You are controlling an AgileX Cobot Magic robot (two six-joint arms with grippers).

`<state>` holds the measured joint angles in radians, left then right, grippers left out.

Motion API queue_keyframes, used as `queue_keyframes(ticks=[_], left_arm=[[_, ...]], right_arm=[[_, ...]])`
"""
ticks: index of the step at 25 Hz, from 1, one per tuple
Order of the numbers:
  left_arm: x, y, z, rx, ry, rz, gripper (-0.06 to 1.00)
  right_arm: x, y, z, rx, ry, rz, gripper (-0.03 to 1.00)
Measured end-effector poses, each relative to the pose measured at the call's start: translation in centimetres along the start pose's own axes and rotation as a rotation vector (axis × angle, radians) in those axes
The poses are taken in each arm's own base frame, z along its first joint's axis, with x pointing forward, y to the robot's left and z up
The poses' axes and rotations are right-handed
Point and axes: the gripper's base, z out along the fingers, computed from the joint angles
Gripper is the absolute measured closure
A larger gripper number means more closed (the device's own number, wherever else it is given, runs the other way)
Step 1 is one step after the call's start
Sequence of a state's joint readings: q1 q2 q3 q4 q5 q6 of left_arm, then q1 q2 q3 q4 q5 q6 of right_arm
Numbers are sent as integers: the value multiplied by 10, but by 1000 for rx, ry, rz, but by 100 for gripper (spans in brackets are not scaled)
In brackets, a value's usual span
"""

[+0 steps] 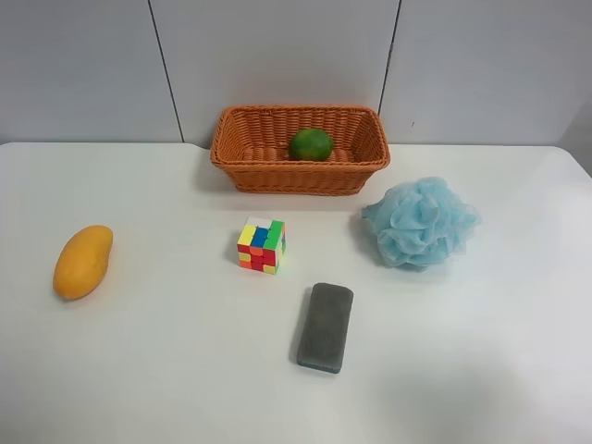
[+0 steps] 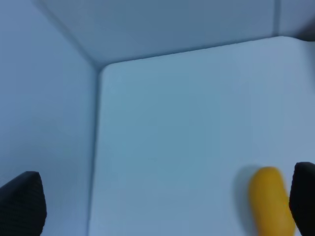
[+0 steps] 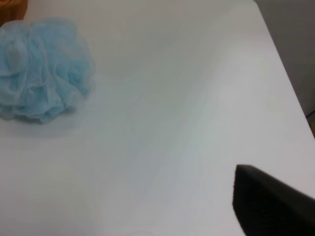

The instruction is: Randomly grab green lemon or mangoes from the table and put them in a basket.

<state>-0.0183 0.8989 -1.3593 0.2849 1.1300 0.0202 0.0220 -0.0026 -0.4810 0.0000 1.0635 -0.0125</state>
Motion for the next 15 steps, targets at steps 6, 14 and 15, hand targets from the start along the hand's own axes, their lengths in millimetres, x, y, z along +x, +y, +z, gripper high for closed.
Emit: queue_keyframes(ticks=[6,14,15], left_arm=[[94,8,-78,-113,-125,-158,-5],[193,-27,-79,34,-225,-248,-5],[200,-31,-73,52,-234,-254,-5]], right_arm=[[0,0,0,0,0,0,-3],[0,0,0,0,0,0,-3],[0,0,0,0,0,0,-3]])
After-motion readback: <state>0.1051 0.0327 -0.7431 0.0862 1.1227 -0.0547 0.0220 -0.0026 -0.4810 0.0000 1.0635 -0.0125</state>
